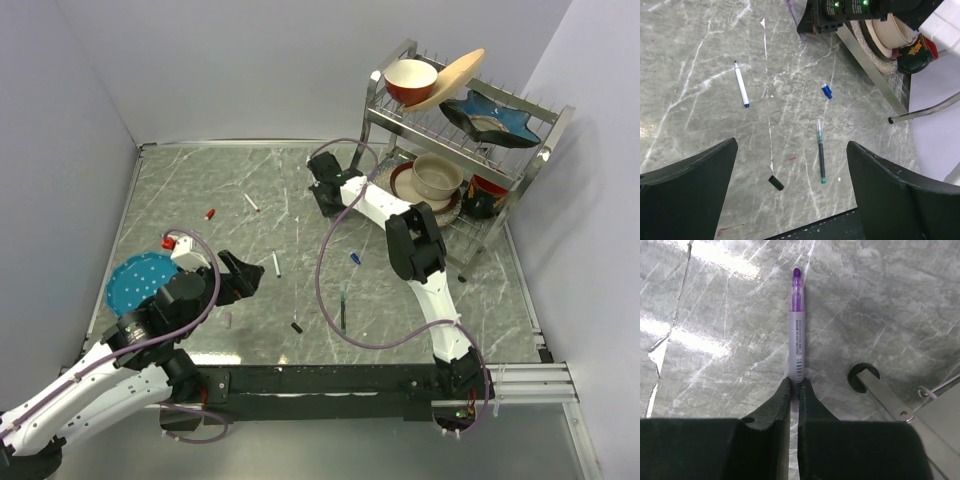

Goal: Insert the pens into the pen caps

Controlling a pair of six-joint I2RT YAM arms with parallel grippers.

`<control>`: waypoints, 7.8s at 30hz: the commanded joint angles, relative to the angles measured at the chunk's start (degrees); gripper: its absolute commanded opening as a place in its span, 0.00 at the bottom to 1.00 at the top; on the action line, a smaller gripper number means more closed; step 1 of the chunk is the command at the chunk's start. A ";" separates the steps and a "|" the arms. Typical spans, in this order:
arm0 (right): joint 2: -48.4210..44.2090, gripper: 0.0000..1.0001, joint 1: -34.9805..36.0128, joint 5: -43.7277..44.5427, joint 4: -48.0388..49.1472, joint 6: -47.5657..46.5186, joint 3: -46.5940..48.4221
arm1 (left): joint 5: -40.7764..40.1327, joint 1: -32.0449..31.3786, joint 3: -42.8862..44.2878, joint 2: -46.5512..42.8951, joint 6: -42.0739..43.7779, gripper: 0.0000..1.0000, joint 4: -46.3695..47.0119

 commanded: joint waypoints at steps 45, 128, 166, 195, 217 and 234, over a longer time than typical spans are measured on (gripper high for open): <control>-72.32 0.00 23.88 -15.65 41.54 29.88 -72.30 | 14.18 1.93 6.45 26.68 -4.13 0.63 22.78; -96.84 0.00 22.92 -9.94 35.74 26.45 -82.24 | 8.23 18.62 -11.13 17.89 -72.24 0.72 -15.26; -97.28 0.00 22.92 -9.50 34.69 24.96 -81.80 | 4.18 24.78 -4.37 36.08 -69.87 0.64 -18.34; -99.48 0.00 22.92 -10.65 33.90 24.78 -82.50 | 10.59 29.70 3.02 48.30 -60.47 0.55 -20.63; -101.67 0.00 22.92 -10.38 32.05 24.69 -82.06 | 14.91 30.05 1.00 51.11 -65.39 0.46 -18.34; -101.41 0.00 22.92 -12.66 30.73 26.62 -81.71 | 14.56 28.83 0.29 40.86 -48.80 0.01 -7.72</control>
